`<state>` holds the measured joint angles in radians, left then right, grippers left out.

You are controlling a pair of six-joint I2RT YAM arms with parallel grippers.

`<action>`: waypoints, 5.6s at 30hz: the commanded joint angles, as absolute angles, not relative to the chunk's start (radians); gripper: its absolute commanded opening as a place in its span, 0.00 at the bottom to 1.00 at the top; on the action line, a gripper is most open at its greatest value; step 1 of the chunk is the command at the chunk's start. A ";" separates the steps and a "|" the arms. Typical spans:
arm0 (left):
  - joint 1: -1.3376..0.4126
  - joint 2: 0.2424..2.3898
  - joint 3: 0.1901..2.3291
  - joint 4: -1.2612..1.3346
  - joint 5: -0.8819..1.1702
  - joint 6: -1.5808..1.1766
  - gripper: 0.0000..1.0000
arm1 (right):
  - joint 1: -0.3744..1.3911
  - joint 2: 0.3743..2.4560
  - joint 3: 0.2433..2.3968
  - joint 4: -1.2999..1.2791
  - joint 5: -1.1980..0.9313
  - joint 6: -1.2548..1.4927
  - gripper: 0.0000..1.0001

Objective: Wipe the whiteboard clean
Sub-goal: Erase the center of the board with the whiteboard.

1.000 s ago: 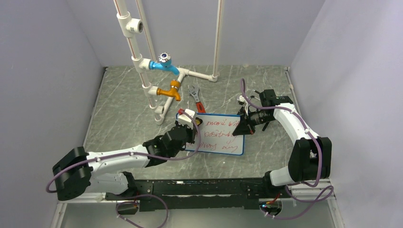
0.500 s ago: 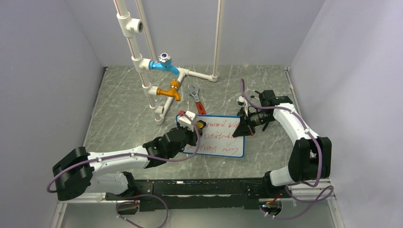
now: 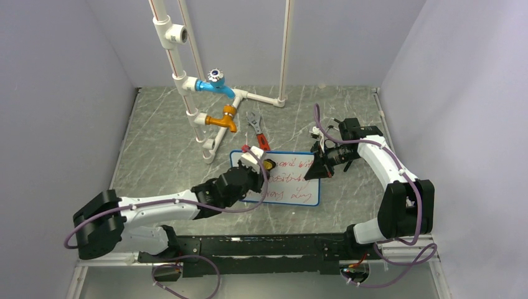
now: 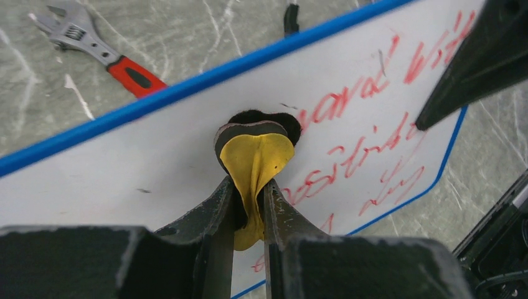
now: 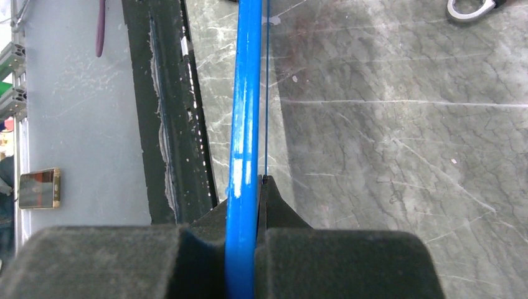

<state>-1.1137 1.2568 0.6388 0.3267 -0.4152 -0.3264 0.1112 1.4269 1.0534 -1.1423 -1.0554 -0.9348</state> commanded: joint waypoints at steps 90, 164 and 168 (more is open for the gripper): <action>-1.092 1.219 0.676 0.278 -0.423 -0.325 0.00 | 0.135 1.392 1.031 -1.140 -1.024 -0.924 0.00; -1.115 1.222 0.695 0.170 -0.678 -0.369 0.00 | 0.138 1.333 1.019 -1.116 -1.014 -0.900 0.00; -1.115 1.234 0.704 0.160 -0.640 -0.377 0.00 | 0.138 1.331 1.017 -1.119 -1.015 -0.902 0.00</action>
<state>-1.1381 1.2327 0.6975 0.1871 -0.6159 -0.3622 0.1234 1.3613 1.0233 -1.0882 -1.0256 -0.8444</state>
